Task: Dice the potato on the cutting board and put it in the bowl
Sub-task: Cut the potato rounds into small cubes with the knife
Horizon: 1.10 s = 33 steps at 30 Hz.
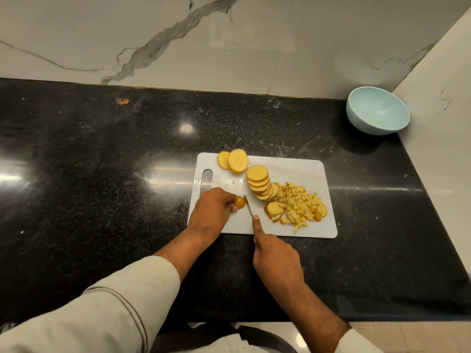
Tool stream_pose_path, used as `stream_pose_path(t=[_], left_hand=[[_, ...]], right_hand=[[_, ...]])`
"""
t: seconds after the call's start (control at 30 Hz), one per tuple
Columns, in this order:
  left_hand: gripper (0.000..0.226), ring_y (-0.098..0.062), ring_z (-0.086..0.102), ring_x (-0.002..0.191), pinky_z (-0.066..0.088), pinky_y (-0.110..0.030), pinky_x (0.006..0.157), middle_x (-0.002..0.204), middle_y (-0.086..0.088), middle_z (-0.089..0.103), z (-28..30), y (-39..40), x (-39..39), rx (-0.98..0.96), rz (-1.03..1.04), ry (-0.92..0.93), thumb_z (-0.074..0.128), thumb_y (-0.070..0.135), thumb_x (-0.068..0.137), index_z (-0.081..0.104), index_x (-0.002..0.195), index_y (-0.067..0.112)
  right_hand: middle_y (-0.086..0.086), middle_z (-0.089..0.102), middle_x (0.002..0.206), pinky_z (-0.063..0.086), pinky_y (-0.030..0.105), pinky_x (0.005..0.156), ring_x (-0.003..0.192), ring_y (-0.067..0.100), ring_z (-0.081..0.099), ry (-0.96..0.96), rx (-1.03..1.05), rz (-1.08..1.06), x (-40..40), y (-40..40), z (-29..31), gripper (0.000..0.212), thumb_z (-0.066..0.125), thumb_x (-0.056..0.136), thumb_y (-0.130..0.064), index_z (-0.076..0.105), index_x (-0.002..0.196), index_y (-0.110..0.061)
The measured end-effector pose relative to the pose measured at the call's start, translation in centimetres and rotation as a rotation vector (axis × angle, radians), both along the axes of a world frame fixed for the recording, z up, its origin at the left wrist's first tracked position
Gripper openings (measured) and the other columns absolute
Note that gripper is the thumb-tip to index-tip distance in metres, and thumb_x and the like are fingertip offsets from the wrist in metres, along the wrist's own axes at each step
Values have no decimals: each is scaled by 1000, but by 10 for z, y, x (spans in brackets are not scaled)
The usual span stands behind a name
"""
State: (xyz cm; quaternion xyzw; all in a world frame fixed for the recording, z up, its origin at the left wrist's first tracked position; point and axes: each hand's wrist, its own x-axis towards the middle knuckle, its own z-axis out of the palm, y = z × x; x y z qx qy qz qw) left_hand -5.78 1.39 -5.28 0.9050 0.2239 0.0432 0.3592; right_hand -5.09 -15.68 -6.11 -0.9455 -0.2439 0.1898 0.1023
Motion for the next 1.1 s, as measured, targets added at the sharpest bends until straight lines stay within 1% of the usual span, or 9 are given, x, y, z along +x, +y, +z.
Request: stream_pose_path(t=[0.17,0.37,0.43,0.63,0.7,0.8,0.87,1.0,1.1], left_hand=[[16,-19,60,82,51,-35,77,88,-5,66,2,2,1,-12,5,27,74,24,80,74,90,11],[23,-15,53,87,45,-28,79,97,-2,54,3,1,7,61,-85,73,71,25,84,72,104,13],[23,-18,55,90,45,-28,79,97,-3,55,3,-1,9,116,-120,103,67,24,87,71,106,12],[18,-24,57,91,40,-28,71,96,-7,54,10,-6,14,259,-165,184,56,19,92,71,96,12],[18,-25,57,91,39,-27,70,100,-8,54,12,-10,17,295,-151,195,54,17,93,70,96,10],[19,-26,57,93,38,-28,71,103,-10,55,12,-12,19,316,-134,203,53,16,93,69,97,8],[19,-26,57,94,36,-26,70,103,-10,55,11,-12,21,309,-129,196,53,15,93,69,97,8],[19,-26,58,92,32,-24,66,97,-10,56,10,-10,21,301,-126,185,54,16,93,68,98,5],[22,-26,56,88,28,-24,64,89,-8,51,11,-8,18,312,-149,183,51,16,93,69,97,4]], right_hand=[[-1,60,96,44,33,61,75,16,59,-7,19,-31,0,0,1,60,32,101,-31,-1,152,-36],[-2,60,90,47,33,59,72,16,60,-66,29,-47,1,2,2,61,33,101,-31,0,152,-34],[-1,60,92,45,33,59,74,17,61,-77,17,-42,1,4,2,60,33,101,-30,1,152,-32],[1,62,99,36,31,54,76,19,62,-91,-29,11,-2,13,4,63,34,99,-23,2,153,-26],[1,61,100,35,31,53,72,18,58,-101,-40,27,-3,15,4,65,36,98,-22,1,153,-24],[3,60,98,31,30,52,64,16,44,-98,-59,40,-5,18,4,68,38,96,-19,2,153,-22],[4,59,97,31,31,53,63,16,42,-91,-60,54,-6,20,4,69,39,95,-18,2,153,-20],[7,58,94,33,33,56,75,25,59,-82,-34,100,4,31,2,71,37,94,-15,0,154,-19],[9,60,96,34,35,58,83,28,61,-88,-57,115,21,44,3,71,36,93,-12,1,154,-18]])
